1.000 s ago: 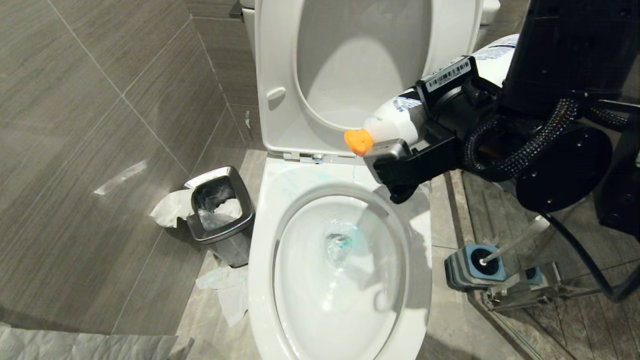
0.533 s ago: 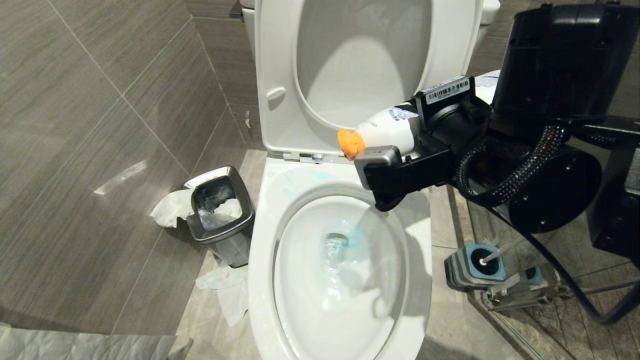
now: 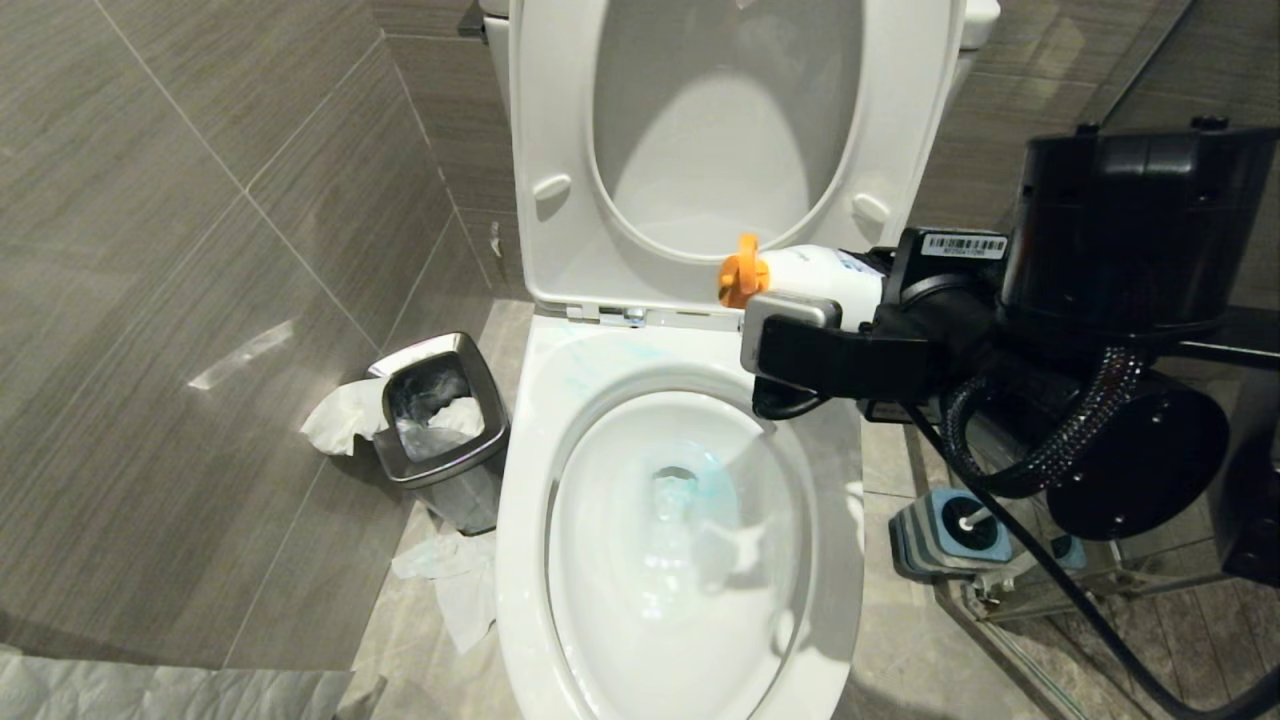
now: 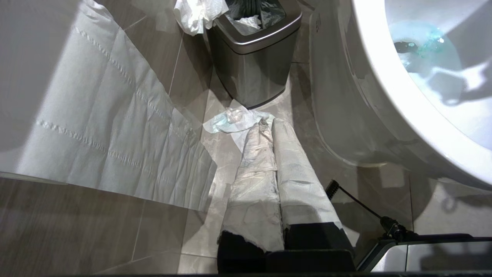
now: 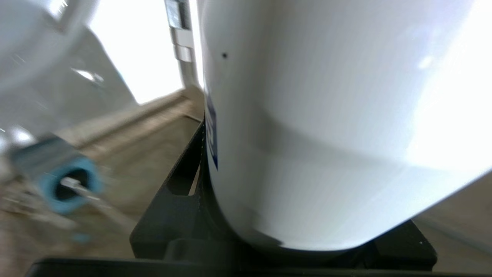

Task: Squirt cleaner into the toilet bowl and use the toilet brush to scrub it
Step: Pour in the cleaning agent, then place the cleaning agent on the floor

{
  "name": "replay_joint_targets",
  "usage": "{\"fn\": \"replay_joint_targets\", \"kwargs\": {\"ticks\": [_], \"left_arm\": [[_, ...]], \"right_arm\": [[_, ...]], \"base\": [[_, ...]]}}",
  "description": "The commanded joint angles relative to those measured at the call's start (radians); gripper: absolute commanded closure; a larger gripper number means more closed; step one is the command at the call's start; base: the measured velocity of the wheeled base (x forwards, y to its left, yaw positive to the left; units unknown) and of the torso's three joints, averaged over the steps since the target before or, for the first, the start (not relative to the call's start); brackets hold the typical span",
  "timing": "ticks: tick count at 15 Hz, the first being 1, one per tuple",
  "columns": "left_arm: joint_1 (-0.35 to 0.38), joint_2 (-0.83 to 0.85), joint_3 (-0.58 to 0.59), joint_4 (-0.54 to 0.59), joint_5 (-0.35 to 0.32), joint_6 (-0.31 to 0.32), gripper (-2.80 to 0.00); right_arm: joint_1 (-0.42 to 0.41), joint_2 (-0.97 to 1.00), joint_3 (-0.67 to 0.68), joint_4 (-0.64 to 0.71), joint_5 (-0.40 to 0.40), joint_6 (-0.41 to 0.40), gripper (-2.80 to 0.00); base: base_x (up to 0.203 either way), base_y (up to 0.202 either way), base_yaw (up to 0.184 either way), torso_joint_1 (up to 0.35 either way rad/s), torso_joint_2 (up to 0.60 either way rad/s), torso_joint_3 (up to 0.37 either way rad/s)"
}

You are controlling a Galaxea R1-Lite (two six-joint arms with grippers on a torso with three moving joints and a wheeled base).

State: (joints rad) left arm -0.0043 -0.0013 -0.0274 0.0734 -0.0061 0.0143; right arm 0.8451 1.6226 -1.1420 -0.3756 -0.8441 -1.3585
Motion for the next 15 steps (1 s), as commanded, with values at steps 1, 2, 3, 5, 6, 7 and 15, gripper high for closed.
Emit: {"fn": "replay_joint_targets", "kwargs": {"ticks": [1, 2, 3, 5, 6, 7, 15], "left_arm": [[0.0, 0.001, 0.0, -0.001, 0.0, -0.004, 0.0], [0.0, 0.001, 0.0, -0.001, 0.001, -0.005, 0.0], [0.0, 0.001, 0.0, -0.001, 0.001, -0.007, 0.0], [0.0, 0.001, 0.0, -0.001, 0.0, -0.007, 0.0], [0.0, 0.001, 0.0, -0.001, 0.001, -0.007, 0.0], [0.0, 0.001, 0.0, -0.001, 0.0, -0.007, 0.0], [0.0, 0.001, 0.0, -0.001, 0.001, -0.004, 0.0]], "right_arm": [[-0.001, 0.006, 0.009, -0.001, -0.006, 0.119, 0.0], [-0.004, 0.011, 0.007, 0.002, -0.006, 0.181, 0.0], [-0.021, 0.01, 0.006, 0.003, -0.006, 0.215, 0.0], [-0.049, 0.008, 0.005, 0.003, -0.006, 0.287, 0.0], [-0.068, 0.009, 0.001, 0.007, -0.006, 0.326, 0.0], [-0.095, 0.009, -0.008, 0.016, -0.002, 0.365, 0.0], [-0.209, -0.051, -0.087, 0.281, 0.181, 1.002, 0.0]], "base": [[0.0, 0.0, 0.0, 0.0, 0.0, 0.0], [0.0, 0.0, 0.0, 0.0, 0.0, 0.0], [0.0, 0.0, 0.0, 0.0, 0.0, 0.0], [0.0, 0.0, 0.0, 0.0, 0.0, 0.0], [0.0, 0.0, 0.0, 0.0, 0.0, 0.0], [0.0, 0.0, 0.0, 0.0, 0.0, 0.0], [0.0, 0.0, 0.0, 0.0, 0.0, 0.0]]}}
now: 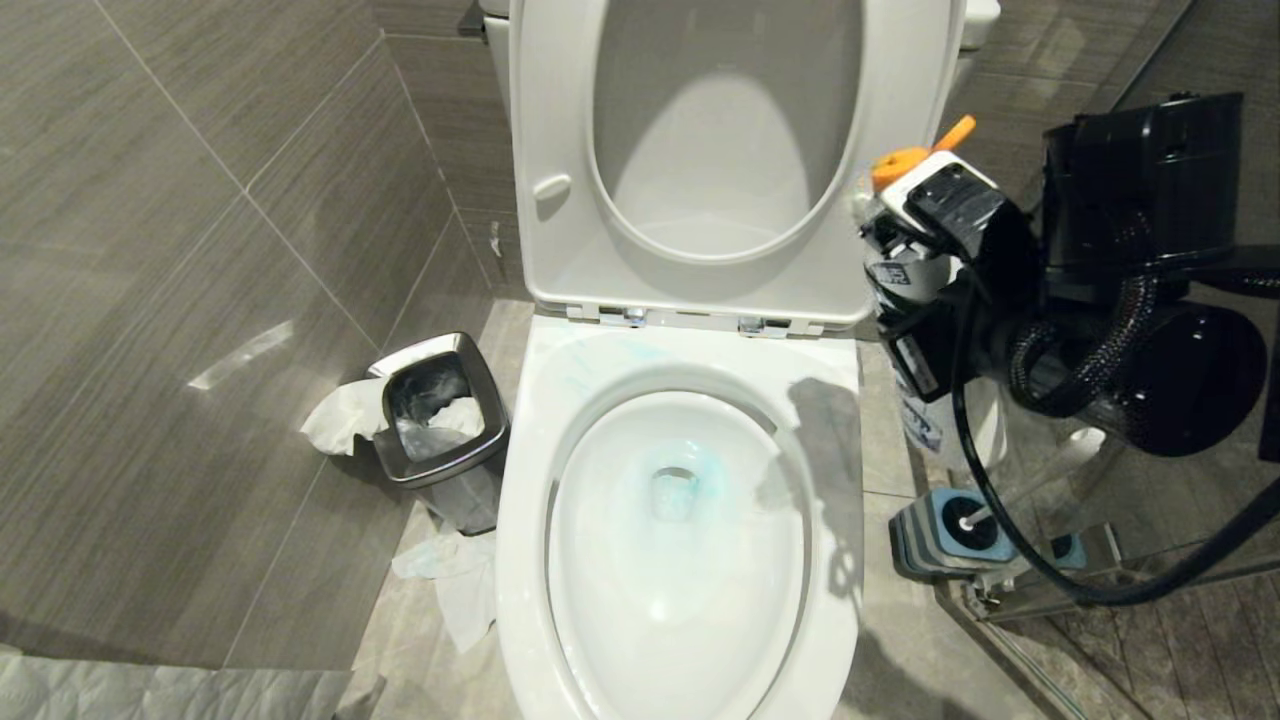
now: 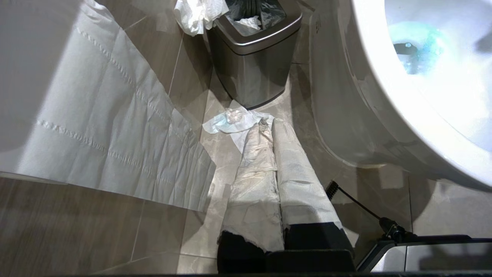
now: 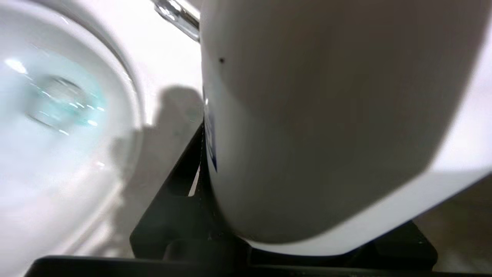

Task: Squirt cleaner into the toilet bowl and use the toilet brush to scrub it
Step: Place the cleaning agent on the floor

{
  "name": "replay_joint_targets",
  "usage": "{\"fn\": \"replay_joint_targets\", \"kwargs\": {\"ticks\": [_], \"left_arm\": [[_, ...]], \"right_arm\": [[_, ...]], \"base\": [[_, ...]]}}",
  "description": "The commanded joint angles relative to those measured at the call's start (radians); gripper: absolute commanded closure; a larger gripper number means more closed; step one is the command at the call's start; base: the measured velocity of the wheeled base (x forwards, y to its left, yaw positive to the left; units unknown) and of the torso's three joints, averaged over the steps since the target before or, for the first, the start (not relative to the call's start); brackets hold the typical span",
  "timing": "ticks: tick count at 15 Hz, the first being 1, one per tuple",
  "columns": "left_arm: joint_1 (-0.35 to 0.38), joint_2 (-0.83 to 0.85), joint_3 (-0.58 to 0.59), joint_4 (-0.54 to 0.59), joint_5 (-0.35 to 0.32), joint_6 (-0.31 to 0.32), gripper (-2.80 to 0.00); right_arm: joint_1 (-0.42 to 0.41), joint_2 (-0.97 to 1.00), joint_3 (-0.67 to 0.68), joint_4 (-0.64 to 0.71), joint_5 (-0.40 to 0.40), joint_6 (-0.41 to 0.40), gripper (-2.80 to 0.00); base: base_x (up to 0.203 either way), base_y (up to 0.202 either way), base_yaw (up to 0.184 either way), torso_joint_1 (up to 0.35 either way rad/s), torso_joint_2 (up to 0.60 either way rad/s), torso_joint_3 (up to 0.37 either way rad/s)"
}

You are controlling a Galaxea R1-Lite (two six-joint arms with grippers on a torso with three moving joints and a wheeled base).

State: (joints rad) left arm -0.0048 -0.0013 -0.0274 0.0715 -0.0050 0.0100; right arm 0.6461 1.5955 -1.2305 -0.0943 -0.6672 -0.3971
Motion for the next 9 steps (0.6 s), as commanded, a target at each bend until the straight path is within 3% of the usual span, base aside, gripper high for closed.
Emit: {"fn": "replay_joint_targets", "kwargs": {"ticks": [1, 5, 9], "left_arm": [[0.0, 0.001, 0.0, 0.001, 0.0, 0.002, 0.0], [0.0, 0.001, 0.0, 0.001, 0.0, 0.002, 0.0], [0.0, 0.001, 0.0, 0.001, 0.0, 0.004, 0.0]], "right_arm": [[-0.035, -0.041, 0.016, 0.003, 0.045, 0.083, 0.0], [-0.205, -0.105, 0.109, -0.007, 0.259, 0.211, 0.0], [-0.38, -0.142, 0.236, -0.1, 0.427, 0.23, 0.0]], "base": [[0.0, 0.0, 0.0, 0.0, 0.0, 0.0], [0.0, 0.0, 0.0, 0.0, 0.0, 0.0], [0.0, 0.0, 0.0, 0.0, 0.0, 0.0]]}}
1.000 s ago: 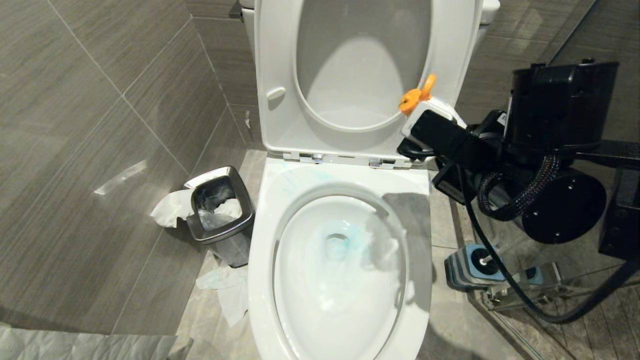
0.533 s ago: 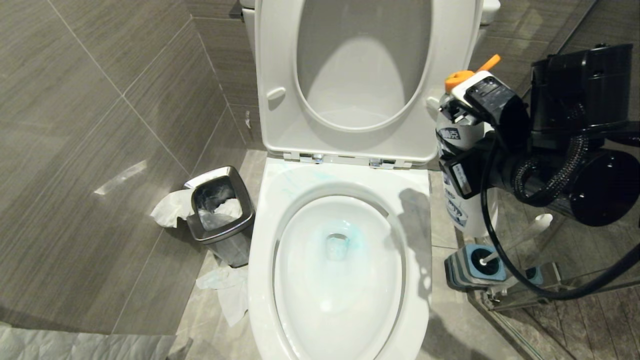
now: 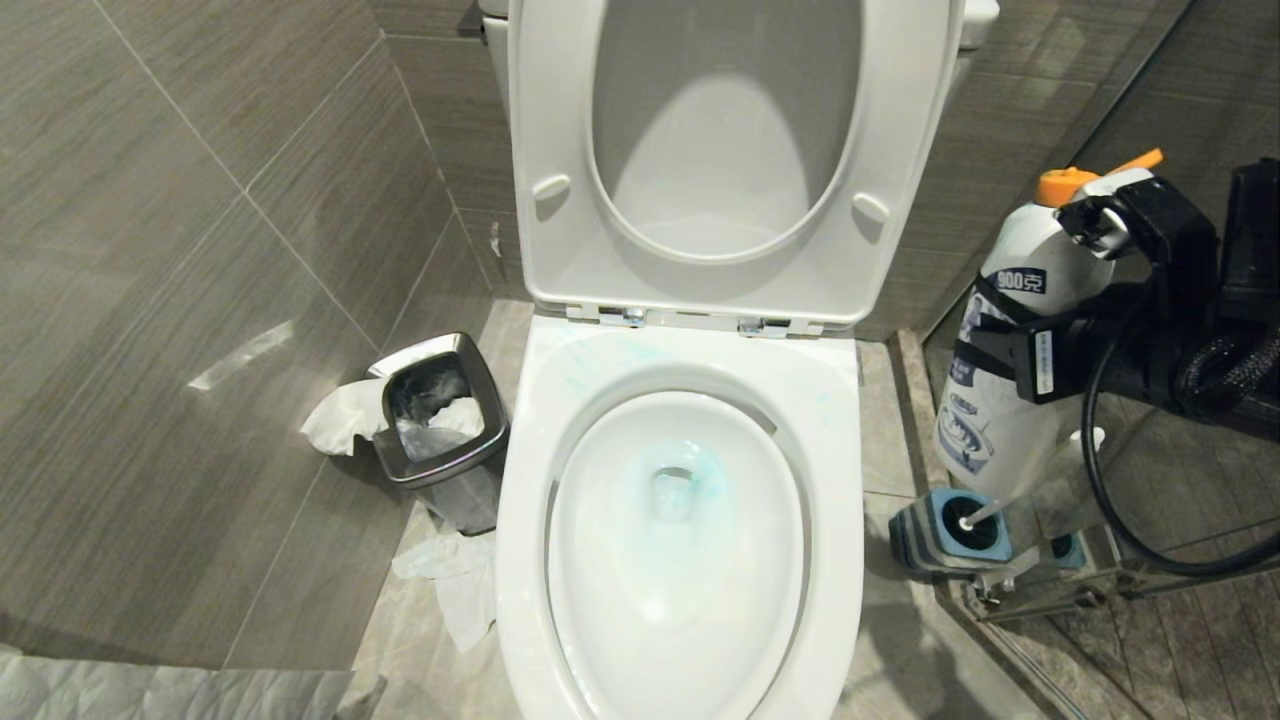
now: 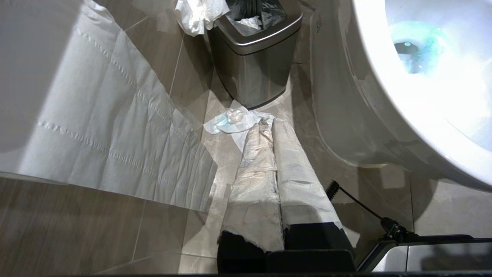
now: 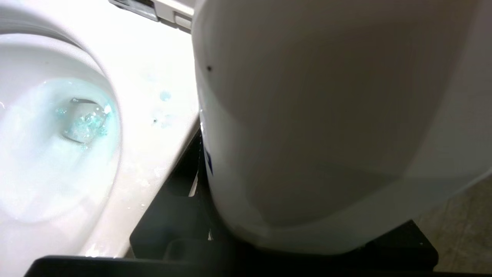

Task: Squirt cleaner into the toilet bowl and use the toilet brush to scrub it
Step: Place the cleaning agent on the floor

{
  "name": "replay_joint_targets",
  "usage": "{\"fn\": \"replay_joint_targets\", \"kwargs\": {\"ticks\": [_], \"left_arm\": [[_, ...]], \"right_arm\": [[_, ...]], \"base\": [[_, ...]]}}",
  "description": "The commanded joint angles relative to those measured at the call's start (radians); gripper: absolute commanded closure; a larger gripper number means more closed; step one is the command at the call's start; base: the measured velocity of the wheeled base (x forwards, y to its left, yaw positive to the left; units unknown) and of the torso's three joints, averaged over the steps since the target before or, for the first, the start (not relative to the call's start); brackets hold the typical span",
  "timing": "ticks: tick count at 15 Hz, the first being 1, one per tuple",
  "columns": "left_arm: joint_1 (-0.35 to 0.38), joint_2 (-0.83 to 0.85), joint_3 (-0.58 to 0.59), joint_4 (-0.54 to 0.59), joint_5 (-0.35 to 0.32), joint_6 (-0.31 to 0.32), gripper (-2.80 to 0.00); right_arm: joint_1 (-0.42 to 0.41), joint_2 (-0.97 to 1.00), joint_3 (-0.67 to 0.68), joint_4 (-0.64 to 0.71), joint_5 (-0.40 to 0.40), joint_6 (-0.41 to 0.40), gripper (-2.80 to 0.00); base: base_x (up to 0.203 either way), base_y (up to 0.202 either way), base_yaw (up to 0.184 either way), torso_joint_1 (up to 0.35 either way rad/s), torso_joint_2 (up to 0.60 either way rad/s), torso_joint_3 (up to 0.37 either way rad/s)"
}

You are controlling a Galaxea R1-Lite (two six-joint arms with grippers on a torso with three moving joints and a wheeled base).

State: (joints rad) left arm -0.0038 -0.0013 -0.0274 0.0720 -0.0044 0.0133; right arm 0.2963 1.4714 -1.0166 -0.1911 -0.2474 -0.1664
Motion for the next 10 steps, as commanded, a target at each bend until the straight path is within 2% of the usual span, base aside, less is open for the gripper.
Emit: {"fn": "replay_joint_targets", "kwargs": {"ticks": [1, 4, 7, 10], "left_arm": [[-0.001, 0.001, 0.0, 0.0, 0.0, -0.001, 0.0], [-0.001, 0.001, 0.0, 0.0, 0.0, -0.001, 0.0], [-0.001, 0.001, 0.0, 0.0, 0.0, -0.001, 0.0], [-0.001, 0.001, 0.0, 0.0, 0.0, -0.001, 0.0]], "right_arm": [[-0.056, -0.022, 0.051, -0.019, 0.04, -0.001, 0.0], [-0.093, 0.014, 0.112, -0.054, 0.093, -0.003, 0.0], [-0.122, 0.119, 0.175, -0.261, 0.099, -0.002, 0.0], [-0.161, 0.28, 0.228, -0.529, 0.143, -0.002, 0.0]], "base": [[0.0, 0.0, 0.0, 0.0, 0.0, 0.0], [0.0, 0.0, 0.0, 0.0, 0.0, 0.0], [0.0, 0.0, 0.0, 0.0, 0.0, 0.0], [0.0, 0.0, 0.0, 0.0, 0.0, 0.0]]}}
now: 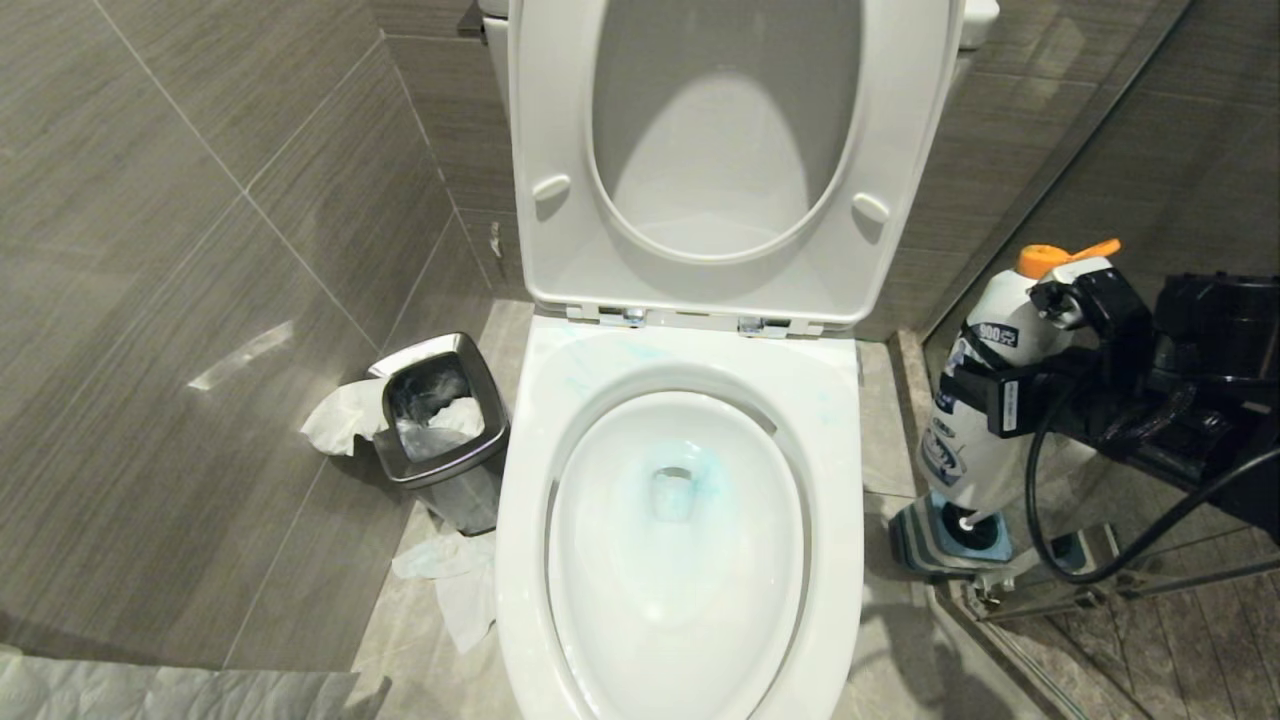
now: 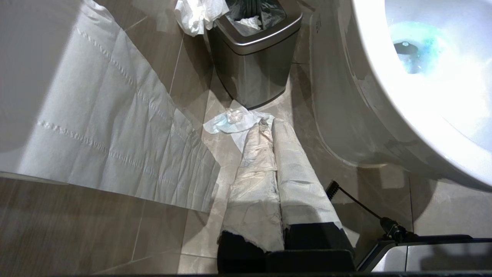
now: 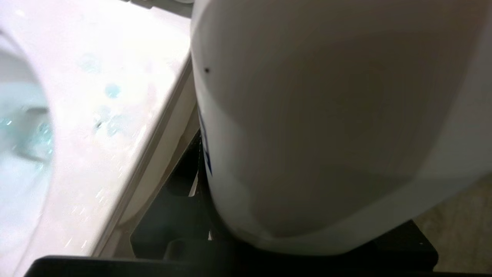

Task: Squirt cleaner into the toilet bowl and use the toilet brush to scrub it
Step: Place the cleaning agent on the floor

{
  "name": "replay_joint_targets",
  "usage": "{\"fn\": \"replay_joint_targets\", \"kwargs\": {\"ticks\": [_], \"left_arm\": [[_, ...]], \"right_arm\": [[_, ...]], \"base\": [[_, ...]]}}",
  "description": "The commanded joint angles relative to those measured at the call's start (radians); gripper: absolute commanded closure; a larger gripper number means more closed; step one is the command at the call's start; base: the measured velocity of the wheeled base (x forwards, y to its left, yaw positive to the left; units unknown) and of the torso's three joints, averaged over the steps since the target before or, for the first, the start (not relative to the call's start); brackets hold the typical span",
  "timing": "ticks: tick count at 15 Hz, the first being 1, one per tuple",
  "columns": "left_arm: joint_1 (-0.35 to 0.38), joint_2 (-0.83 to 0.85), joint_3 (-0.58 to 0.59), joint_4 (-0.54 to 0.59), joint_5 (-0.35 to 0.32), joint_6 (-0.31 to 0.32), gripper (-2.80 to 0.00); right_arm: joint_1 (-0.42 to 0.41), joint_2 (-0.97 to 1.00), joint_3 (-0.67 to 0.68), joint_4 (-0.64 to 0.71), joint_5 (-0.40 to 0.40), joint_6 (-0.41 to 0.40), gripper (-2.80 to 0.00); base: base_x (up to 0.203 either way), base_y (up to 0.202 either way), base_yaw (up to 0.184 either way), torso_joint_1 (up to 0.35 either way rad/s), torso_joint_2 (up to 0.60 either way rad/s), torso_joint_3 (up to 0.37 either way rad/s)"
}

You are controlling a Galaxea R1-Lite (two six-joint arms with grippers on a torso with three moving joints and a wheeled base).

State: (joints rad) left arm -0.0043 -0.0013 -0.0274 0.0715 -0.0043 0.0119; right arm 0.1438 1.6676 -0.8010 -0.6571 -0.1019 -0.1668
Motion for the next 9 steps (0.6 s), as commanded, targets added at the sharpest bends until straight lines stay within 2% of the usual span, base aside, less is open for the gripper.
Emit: {"fn": "replay_joint_targets", "kwargs": {"ticks": [1, 6, 9], "left_arm": [[0.0, 0.001, 0.0, 0.001, 0.0, -0.001, 0.0], [0.0, 0.001, 0.0, 0.001, 0.0, 0.002, 0.0], [0.0, 0.001, 0.0, 0.001, 0.0, 0.0, 0.0]], "right_arm": [[-0.02, 0.15, 0.024, -0.161, 0.006, -0.001, 0.0], [-0.044, 0.54, 0.003, -0.639, 0.042, 0.009, 0.0], [-0.045, 0.722, -0.125, -0.77, 0.046, 0.011, 0.0]], "base": [[0.0, 0.0, 0.0, 0.0, 0.0, 0.0], [0.0, 0.0, 0.0, 0.0, 0.0, 0.0], [0.0, 0.0, 0.0, 0.0, 0.0, 0.0]]}}
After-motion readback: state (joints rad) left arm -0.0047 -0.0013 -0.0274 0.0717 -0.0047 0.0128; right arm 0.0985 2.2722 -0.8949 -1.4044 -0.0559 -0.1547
